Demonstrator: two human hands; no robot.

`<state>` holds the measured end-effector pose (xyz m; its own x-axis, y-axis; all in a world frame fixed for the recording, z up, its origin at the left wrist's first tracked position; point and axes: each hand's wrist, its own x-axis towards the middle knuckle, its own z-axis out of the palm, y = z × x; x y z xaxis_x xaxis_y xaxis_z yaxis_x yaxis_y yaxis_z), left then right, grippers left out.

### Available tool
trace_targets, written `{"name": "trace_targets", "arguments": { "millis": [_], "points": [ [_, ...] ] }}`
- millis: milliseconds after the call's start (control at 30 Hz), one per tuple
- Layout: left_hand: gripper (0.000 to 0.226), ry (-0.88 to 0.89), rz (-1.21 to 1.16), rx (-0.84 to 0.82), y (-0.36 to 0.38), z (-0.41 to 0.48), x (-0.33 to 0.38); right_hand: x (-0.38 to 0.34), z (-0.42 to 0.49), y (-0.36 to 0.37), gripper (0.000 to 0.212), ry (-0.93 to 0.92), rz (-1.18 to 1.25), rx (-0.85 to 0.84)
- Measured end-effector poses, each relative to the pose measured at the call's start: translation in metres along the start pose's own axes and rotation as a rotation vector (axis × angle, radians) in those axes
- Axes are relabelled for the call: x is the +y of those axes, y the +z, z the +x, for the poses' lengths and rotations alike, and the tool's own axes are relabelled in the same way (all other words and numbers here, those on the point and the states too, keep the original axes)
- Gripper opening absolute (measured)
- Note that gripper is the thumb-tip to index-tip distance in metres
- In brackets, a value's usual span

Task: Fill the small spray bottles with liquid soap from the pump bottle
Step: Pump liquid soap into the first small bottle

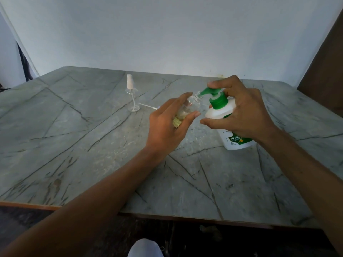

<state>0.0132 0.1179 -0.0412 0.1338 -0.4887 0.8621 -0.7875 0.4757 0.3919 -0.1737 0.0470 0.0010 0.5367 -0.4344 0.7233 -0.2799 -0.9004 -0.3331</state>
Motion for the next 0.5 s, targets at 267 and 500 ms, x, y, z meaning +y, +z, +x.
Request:
{"name": "trace_targets", "arguments": {
  "millis": [267,500],
  "points": [
    [0.045,-0.014,-0.007,0.028,0.0009,0.0013,-0.0036,0.0010,0.0002,-0.0004,0.083,-0.005,-0.078,-0.053],
    [0.047,-0.002,0.007,0.037,-0.0020,0.0021,-0.0030,-0.0015,-0.0027,-0.0045,0.094,-0.014,-0.146,-0.075]
  ]
}}
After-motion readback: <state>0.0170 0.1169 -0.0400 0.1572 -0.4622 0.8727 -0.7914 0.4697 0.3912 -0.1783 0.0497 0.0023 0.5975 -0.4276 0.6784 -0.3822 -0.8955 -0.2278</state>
